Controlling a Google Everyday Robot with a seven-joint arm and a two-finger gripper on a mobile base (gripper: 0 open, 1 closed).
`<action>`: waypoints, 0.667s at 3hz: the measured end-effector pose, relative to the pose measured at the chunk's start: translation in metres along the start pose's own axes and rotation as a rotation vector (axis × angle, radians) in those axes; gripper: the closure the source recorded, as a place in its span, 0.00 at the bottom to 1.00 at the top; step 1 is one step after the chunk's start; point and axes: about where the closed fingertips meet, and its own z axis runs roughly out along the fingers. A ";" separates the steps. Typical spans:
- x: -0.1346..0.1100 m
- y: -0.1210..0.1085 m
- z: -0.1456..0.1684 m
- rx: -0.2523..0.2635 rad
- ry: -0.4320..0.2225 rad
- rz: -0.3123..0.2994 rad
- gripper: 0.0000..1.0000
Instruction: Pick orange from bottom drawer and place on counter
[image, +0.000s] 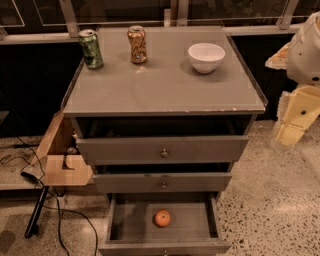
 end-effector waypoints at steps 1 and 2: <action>0.000 0.000 0.000 0.000 0.000 0.000 0.00; -0.001 0.000 0.000 0.006 -0.003 0.000 0.18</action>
Offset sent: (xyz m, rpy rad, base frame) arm 0.0002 0.0009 -0.0060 0.0053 0.0042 0.0006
